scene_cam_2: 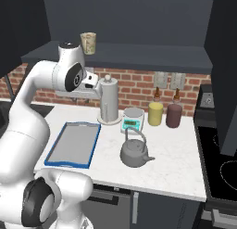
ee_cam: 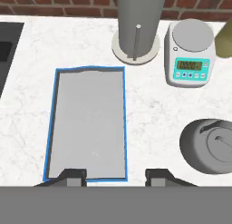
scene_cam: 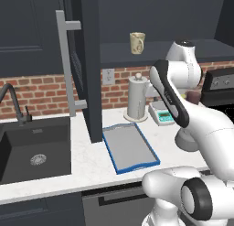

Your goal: Pick the kettle from the counter and place it on the tray. Then pick the mug from the cabinet and place it on the tray. Then close the cabinet doors.

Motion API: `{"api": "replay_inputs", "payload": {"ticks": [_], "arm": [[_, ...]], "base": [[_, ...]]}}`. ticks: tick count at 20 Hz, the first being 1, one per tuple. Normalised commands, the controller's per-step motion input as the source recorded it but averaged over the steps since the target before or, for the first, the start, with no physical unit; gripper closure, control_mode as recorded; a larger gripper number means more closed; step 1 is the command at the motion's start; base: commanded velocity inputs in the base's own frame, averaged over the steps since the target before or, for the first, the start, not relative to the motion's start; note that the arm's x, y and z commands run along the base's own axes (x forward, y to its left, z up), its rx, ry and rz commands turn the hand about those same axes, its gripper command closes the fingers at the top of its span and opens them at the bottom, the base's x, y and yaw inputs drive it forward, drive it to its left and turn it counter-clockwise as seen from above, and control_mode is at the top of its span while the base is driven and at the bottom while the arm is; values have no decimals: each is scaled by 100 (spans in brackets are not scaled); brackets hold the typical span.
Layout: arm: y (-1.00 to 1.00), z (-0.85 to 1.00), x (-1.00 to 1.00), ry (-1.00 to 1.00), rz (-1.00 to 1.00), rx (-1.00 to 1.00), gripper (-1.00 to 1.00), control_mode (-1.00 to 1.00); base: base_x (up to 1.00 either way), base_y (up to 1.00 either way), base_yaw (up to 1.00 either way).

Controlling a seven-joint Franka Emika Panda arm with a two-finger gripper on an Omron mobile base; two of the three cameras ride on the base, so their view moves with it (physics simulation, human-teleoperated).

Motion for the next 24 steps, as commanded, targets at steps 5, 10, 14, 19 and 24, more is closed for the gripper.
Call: {"api": "replay_inputs", "payload": {"ticks": [5, 10, 14, 19, 24], "arm": [[-19, -7, -17, -1, -7, 4, -100, -100], [-44, -25, -36, -7, -30, 3, -100, -100], [-50, -23, -33, -11, -47, 8, -100, -100], [-43, -14, -23, -9, -47, 10, -100, -100], [-43, -10, -15, -5, -40, 16, -100, -100]], "base": [[0, 0, 0], [0, 0, 0], [0, 0, 0], [0, 0, 0], [0, 0, 0]]}}
